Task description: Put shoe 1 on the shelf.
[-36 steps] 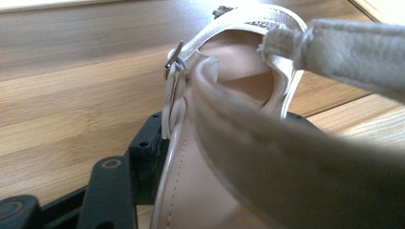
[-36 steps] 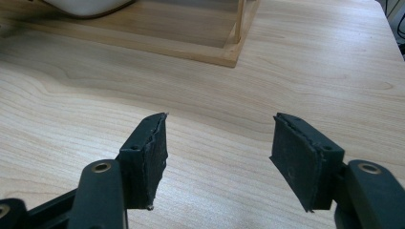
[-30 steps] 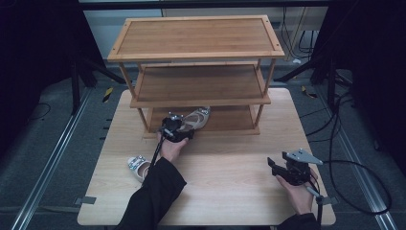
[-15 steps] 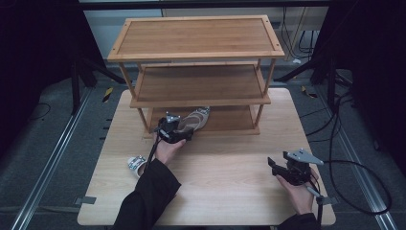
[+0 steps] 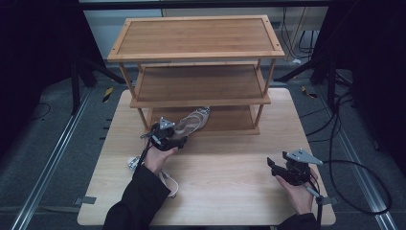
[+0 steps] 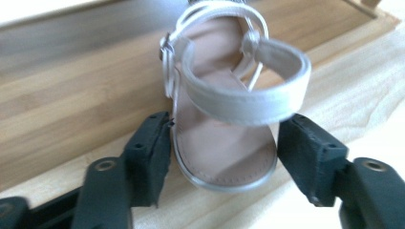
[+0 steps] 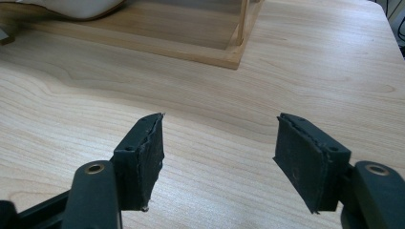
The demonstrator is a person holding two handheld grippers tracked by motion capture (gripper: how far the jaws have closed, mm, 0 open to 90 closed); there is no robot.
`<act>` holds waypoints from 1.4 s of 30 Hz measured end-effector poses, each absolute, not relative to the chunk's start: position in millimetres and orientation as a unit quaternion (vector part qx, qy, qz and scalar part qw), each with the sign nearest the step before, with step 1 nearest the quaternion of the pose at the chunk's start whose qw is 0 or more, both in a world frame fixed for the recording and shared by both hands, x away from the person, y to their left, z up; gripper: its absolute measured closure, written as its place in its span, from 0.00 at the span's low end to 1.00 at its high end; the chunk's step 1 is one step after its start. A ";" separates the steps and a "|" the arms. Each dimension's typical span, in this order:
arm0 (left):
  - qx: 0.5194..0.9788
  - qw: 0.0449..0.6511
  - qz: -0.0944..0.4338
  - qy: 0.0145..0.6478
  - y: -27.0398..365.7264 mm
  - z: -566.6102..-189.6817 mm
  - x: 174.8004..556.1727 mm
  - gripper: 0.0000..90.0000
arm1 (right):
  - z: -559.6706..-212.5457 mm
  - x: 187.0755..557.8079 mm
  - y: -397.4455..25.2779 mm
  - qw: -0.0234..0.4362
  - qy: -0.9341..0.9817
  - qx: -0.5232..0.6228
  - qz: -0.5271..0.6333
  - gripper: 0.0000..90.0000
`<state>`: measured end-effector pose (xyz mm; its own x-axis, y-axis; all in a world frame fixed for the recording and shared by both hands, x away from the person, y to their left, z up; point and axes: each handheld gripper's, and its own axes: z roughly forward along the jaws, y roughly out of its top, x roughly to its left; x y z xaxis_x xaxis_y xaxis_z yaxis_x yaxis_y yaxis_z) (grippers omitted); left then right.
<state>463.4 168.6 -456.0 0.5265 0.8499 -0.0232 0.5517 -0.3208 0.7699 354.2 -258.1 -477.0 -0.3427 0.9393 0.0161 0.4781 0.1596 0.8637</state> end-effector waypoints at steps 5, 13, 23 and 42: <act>0.788 0.378 0.196 0.444 168.6 -455.9 463.2 0.43 | -477.0 354.2 -258.0 0.279 0.709 0.500 0.412 0.38; 0.789 0.382 0.186 0.443 167.6 -455.3 463.0 0.43 | -476.6 354.9 -255.9 0.277 0.711 0.497 0.413 0.39; 0.785 0.393 0.182 0.442 165.6 -455.3 463.4 0.42 | -475.6 357.6 -246.0 0.271 0.715 0.486 0.423 0.40; 0.711 0.447 0.291 0.458 285.0 -391.5 397.9 0.48 | -453.6 398.3 -109.8 0.211 0.757 0.385 0.484 0.49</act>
